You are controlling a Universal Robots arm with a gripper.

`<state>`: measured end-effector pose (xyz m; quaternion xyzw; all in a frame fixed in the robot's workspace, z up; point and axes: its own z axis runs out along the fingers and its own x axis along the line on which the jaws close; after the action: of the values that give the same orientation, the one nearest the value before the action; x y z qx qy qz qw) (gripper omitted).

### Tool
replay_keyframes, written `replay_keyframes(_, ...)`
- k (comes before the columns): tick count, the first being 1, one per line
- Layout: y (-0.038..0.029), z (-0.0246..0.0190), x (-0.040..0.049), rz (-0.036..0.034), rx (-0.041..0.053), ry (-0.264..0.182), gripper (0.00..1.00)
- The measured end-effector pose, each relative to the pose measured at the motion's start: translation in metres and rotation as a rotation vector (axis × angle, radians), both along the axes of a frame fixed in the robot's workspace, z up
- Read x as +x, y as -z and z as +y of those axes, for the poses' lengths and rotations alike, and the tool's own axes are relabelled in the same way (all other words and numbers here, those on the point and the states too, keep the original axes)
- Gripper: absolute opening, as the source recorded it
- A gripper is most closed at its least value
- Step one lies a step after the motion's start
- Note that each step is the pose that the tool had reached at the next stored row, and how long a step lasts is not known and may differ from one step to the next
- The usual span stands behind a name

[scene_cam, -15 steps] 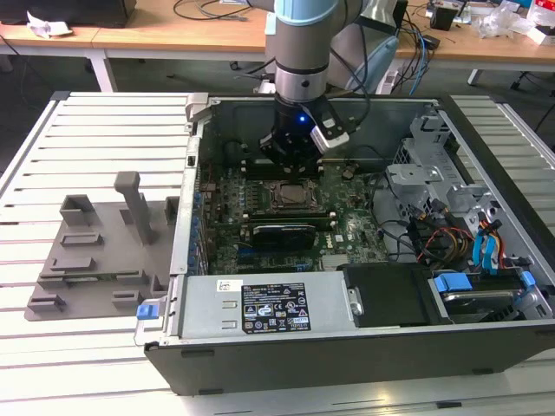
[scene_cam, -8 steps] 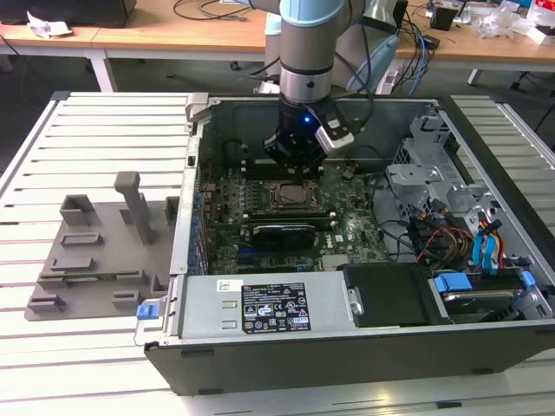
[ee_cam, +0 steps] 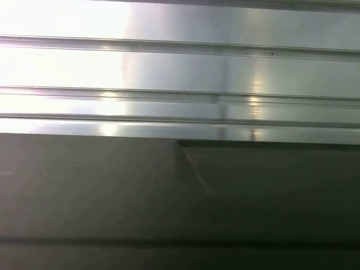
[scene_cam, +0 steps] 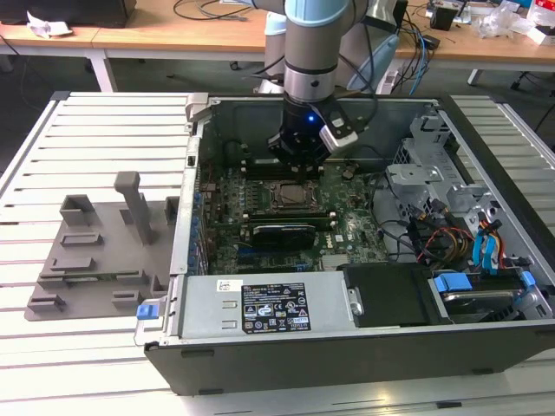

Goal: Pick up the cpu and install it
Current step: 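Install the first cpu locking lever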

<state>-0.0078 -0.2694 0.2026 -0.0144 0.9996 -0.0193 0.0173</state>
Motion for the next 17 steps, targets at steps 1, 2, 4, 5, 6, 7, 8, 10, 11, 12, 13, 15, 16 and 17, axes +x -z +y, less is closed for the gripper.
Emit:
replay_keyframes(1, 0.0001, 0.0000, 0.0012, -0.0001, 0.0030, 0.000, 0.11)
replay_keyframes(2, 0.0003, 0.0000, 0.0018, -0.0002, 0.0058, 0.000, 0.11)
replay_keyframes(4, 0.0005, 0.0000, 0.0022, 0.0000, 0.0230, 0.000, 0.11)
replay_keyframes(5, 0.0006, 0.0000, 0.0022, 0.0001, 0.0270, 0.000, 0.11)
replay_keyframes(6, 0.0007, 0.0000, 0.0022, 0.0000, 0.0280, 0.000, 0.11)
replay_keyframes(7, 0.0007, 0.0000, 0.0023, 0.0000, 0.0281, 0.000, 0.11)
replay_keyframes(8, -0.0002, 0.0000, 0.0023, -0.0003, 0.0286, 0.000, 0.11)
replay_keyframes(10, -0.0050, 0.0000, 0.0023, 0.0000, 0.0278, 0.000, 0.11)
replay_keyframes(11, -0.0049, 0.0000, 0.0023, -0.0002, 0.0282, 0.000, 0.11)
replay_keyframes(12, -0.0050, -0.0003, 0.0023, 0.0000, 0.0281, -0.001, 0.11)
replay_keyframes(13, -0.0048, -0.0011, 0.0023, 0.0000, 0.0281, 0.000, 0.11)
replay_keyframes(15, -0.0036, -0.0022, 0.0022, 0.0001, 0.0279, 0.000, 0.11)
replay_keyframes(16, -0.0031, -0.0025, 0.0022, 0.0002, 0.0282, 0.000, 0.11)
replay_keyframes(17, -0.0025, -0.0028, 0.0023, 0.0003, 0.0292, 0.000, 0.11)
